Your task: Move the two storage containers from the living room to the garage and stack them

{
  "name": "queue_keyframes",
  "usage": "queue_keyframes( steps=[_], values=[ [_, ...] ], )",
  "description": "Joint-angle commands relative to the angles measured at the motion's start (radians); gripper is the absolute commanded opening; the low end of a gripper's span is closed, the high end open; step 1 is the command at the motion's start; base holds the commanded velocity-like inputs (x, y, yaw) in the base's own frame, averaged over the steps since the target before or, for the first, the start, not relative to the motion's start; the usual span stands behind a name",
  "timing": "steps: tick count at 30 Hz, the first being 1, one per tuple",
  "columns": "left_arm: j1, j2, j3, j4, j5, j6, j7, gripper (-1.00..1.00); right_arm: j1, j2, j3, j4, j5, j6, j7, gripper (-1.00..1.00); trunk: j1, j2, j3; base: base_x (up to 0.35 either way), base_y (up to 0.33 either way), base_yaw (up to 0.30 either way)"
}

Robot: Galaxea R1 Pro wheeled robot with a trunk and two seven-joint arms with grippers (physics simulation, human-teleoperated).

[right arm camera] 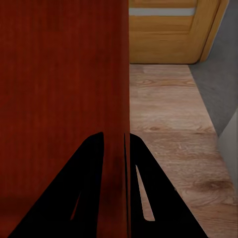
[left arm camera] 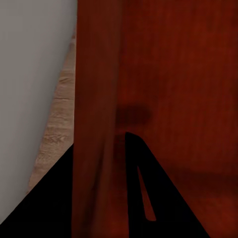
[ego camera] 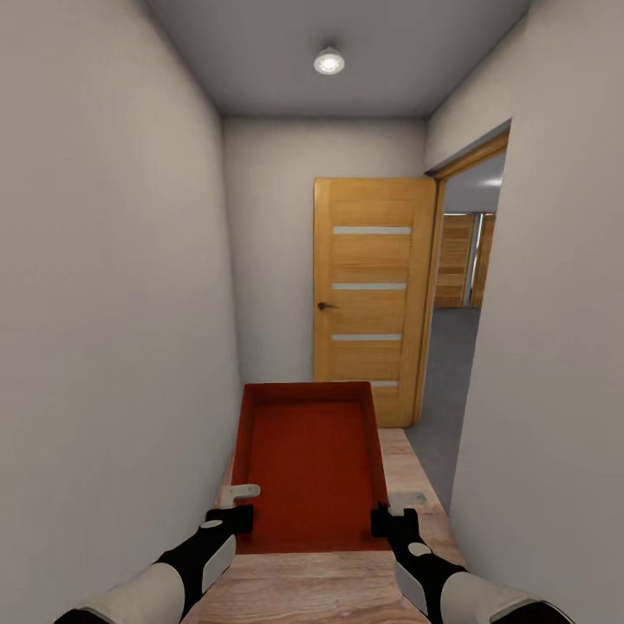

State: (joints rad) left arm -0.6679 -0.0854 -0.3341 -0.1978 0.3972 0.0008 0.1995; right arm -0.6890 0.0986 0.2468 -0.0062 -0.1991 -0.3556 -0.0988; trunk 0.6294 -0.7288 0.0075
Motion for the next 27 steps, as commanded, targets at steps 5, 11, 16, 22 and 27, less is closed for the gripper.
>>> queue_keyframes(
  steps=[5,11,16,22,27],
  values=[
    [-0.001,0.001,0.162,-0.008,-0.167,0.002,0.008,-1.00,0.000,-0.010,-0.112,0.005,0.020,0.000,0.001,-1.00,0.001,0.000,0.000,0.321,0.000,0.000],
    [-0.001,0.001,0.161,-0.008,-0.167,0.002,0.008,-1.00,0.000,-0.010,-0.112,0.005,0.020,0.000,0.001,-1.00,0.001,0.000,0.000,0.321,0.000,0.000],
    [-0.001,0.001,0.161,-0.008,-0.167,0.002,0.008,-1.00,0.000,-0.011,-0.112,0.005,0.020,0.000,0.001,-1.00,0.001,0.000,0.000,0.321,0.000,0.000],
    [-0.001,0.001,0.162,-0.008,-0.167,0.002,0.008,-1.00,0.000,-0.010,-0.112,0.005,0.020,0.000,0.001,-1.00,0.001,0.000,0.000,0.321,0.000,0.000],
    [-0.001,0.001,0.161,-0.008,-0.167,0.002,0.008,-1.00,0.000,-0.010,-0.112,0.005,0.021,-0.001,0.001,-1.00,0.001,0.000,0.000,0.321,0.000,0.000]
  ],
)
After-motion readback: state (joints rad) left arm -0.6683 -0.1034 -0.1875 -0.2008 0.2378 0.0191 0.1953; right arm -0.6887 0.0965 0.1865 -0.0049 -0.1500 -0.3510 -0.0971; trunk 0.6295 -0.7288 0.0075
